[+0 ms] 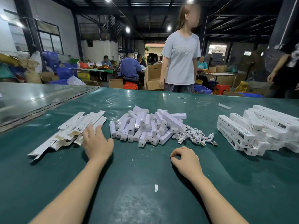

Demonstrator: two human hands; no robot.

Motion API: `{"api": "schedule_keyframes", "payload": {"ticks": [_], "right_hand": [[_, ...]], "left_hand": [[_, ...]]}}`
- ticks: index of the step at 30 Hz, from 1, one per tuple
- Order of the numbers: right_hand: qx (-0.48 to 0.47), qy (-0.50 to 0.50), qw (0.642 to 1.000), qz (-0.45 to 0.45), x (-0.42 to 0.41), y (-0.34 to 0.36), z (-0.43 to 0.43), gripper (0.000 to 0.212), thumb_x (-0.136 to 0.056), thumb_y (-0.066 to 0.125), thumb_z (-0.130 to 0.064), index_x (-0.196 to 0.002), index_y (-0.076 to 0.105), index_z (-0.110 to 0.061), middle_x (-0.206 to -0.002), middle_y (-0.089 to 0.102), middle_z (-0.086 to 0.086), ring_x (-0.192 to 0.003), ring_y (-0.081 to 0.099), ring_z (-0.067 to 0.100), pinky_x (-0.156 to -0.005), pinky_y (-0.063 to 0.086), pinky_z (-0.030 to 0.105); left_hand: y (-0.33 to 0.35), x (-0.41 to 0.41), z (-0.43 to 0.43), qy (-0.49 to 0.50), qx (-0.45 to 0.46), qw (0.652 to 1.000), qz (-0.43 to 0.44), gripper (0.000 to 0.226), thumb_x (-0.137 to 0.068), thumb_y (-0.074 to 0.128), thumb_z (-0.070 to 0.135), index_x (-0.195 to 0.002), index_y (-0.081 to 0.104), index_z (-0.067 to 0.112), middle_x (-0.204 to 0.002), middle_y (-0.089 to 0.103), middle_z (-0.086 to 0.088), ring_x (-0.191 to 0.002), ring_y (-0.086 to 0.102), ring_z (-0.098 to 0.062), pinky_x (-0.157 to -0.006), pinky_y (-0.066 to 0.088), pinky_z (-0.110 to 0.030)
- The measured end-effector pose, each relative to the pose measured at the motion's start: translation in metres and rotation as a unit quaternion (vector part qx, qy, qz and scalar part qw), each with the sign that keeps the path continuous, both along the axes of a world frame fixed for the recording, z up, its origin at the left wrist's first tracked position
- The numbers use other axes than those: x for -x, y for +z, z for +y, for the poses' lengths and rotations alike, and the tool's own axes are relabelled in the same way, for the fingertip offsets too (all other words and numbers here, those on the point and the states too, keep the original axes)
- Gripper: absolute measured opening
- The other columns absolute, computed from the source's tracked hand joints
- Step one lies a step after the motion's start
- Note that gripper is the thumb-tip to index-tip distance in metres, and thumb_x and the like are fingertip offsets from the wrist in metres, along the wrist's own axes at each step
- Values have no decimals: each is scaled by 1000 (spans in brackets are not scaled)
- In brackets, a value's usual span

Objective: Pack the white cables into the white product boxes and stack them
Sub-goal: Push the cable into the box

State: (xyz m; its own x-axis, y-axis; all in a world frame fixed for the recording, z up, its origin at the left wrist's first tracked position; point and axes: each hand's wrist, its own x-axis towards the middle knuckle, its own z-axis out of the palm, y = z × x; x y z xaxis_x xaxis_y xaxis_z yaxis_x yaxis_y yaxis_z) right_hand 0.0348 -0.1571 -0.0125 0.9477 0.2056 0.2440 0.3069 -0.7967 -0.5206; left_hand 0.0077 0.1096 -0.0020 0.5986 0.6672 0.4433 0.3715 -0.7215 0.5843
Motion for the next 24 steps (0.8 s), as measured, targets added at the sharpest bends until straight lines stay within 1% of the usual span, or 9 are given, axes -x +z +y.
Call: {"api": "schedule_keyframes", "payload": {"ticks": [2, 4, 8, 12, 14, 17, 20, 22, 24], "right_hand": [[-3, 1, 1000, -1, -1, 0, 0, 17, -83, 52, -18, -80, 64, -30, -99, 56, -9, -104, 47, 15, -85, 32, 28], [-2, 1, 1000, 4, -1, 0, 1, 17, -83, 52, -18, -78, 62, -31, -96, 54, -10, -103, 46, 15, -84, 31, 28], [-7, 3, 1000, 7, 0, 1, 0, 18, -83, 51, -18, -75, 58, -32, -100, 56, -9, -103, 47, 15, -85, 32, 29], [-4, 1, 1000, 4, 1, 3, 1, 18, -83, 51, -18, -74, 56, -33, -100, 57, -9, -102, 47, 15, -83, 31, 28], [-4, -1, 1000, 4, 2, 4, 1, 19, -83, 51, -18, -74, 57, -33, -97, 56, -9, -101, 48, 15, -84, 32, 28], [-33, 8, 999, 0, 3, 3, 2, 17, -83, 53, -15, -79, 63, -28, -89, 56, -8, -96, 53, 15, -84, 38, 28], [-203, 33, 978, 27, 7, 4, 6, 13, -84, 61, -15, -95, 67, -18, -90, 63, -3, -87, 58, 15, -78, 43, 24], [-330, 75, 936, 98, 10, 8, 13, 29, -84, 66, -20, -112, 60, -17, -93, 64, -3, -85, 60, 15, -75, 46, 23], [-441, 120, 871, 180, 14, 11, 20, 45, -81, 70, -26, -120, 49, -18, -97, 63, 1, -80, 61, 13, -65, 48, 20]], "left_hand": [[-3, -1, 24, 19, -2, 993, 121, 61, -84, 56, 26, -138, 32, 10, -151, 19, -12, -137, 13, -31, -109, 21, -45], [-7, -1, 33, 33, -11, 981, 189, 61, -86, 49, 34, -138, 30, 8, -148, 27, -12, -134, 20, -33, -106, 24, -44], [-10, -3, 27, 68, -75, 970, 222, 55, -89, 42, 38, -134, 37, 6, -142, 34, -14, -127, 29, -31, -98, 28, -41], [-11, 1, 24, 70, -85, 968, 226, 43, -94, 37, 39, -118, 55, 8, -134, 38, -16, -118, 39, -34, -96, 31, -39], [-10, 6, 19, 64, -60, 978, 188, 43, -97, 32, 34, -115, 57, 5, -133, 39, -19, -113, 43, -38, -96, 32, -40], [-7, 14, 7, 89, 106, 990, 9, 44, -99, 27, 26, -109, 58, -5, -125, 45, -26, -102, 47, -40, -89, 34, -42], [0, 20, -20, 90, 215, 956, -177, 41, -99, 29, 18, -91, 56, -11, -107, 52, -31, -86, 47, -36, -72, 30, -36], [6, 27, -52, 4, 190, 945, -267, 38, -97, 37, 19, -86, 58, -10, -96, 55, -28, -82, 50, -33, -71, 31, -37], [5, 32, -87, -182, 86, 951, -235, 37, -89, 40, 28, -89, 64, -1, -90, 57, -18, -77, 52, -26, -72, 37, -37]]}}
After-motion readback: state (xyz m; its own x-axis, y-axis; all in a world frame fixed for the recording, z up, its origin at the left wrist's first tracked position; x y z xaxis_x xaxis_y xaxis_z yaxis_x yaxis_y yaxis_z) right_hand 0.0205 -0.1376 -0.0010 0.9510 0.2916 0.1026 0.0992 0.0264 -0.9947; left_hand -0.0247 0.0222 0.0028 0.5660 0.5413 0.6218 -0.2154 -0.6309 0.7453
